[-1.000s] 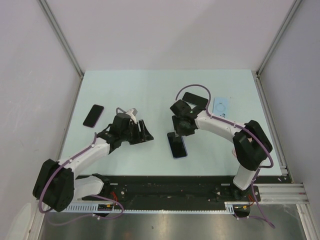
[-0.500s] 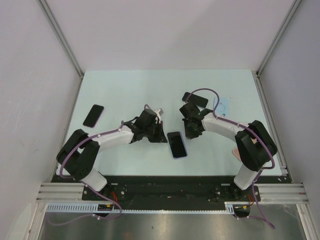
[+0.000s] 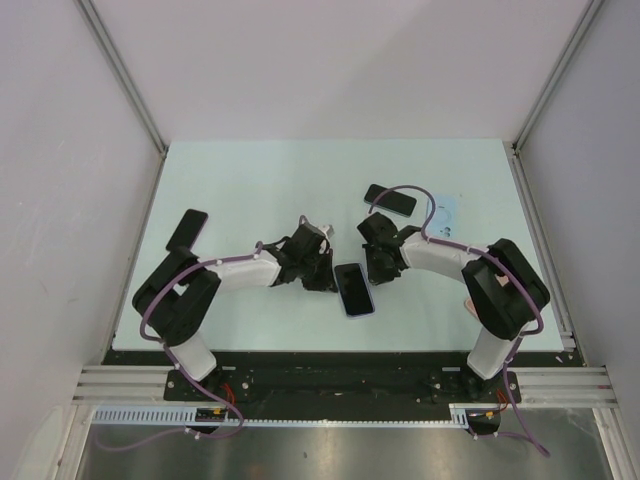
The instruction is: Put the phone into the phone case
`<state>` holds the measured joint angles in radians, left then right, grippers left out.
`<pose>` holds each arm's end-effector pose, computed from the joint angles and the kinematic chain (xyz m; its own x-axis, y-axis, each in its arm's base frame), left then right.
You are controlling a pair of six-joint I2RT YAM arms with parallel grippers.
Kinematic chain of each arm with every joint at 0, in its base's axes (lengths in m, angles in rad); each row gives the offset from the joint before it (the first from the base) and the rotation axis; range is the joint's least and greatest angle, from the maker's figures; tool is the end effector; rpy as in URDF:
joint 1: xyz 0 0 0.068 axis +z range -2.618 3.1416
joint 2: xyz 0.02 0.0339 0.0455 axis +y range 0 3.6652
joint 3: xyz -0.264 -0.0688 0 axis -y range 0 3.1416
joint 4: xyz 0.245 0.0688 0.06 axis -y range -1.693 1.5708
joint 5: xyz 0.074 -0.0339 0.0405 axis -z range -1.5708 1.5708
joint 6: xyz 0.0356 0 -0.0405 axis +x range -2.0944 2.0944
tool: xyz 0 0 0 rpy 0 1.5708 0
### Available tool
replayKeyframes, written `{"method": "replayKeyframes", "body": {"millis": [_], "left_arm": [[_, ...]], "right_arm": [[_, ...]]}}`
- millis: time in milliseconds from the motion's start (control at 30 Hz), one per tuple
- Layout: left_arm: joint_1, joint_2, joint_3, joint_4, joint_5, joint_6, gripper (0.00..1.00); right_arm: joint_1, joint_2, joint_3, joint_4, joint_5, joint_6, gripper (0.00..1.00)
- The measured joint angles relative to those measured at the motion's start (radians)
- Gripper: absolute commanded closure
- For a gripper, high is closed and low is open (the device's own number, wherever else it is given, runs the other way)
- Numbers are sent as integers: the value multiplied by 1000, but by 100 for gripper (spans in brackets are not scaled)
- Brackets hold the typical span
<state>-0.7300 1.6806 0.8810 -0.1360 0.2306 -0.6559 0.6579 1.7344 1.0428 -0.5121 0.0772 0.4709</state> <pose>0.2384 -0.2243 0.1546 -0.9329 0.0381 -0.3580 0.2288 0.8306 -0.5077 0.2622 0.1992 0.1617 -0.9248 -0.1430 -0.3525 -0.1887 0.9771 0.0987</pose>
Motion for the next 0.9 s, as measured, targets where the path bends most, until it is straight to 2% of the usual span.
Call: {"method": "replayKeyframes", "body": {"millis": [333, 767, 900], "left_arm": [[-14, 42, 23, -7, -20, -11, 100], [-22, 42, 47, -89, -95, -17, 99], [-22, 26, 52, -130, -139, -16, 80]], "right_arm": [[43, -1, -14, 50, -3, 38, 91], [65, -70, -127, 190, -27, 137, 90], [64, -80, -147, 216, -64, 158, 88]]}}
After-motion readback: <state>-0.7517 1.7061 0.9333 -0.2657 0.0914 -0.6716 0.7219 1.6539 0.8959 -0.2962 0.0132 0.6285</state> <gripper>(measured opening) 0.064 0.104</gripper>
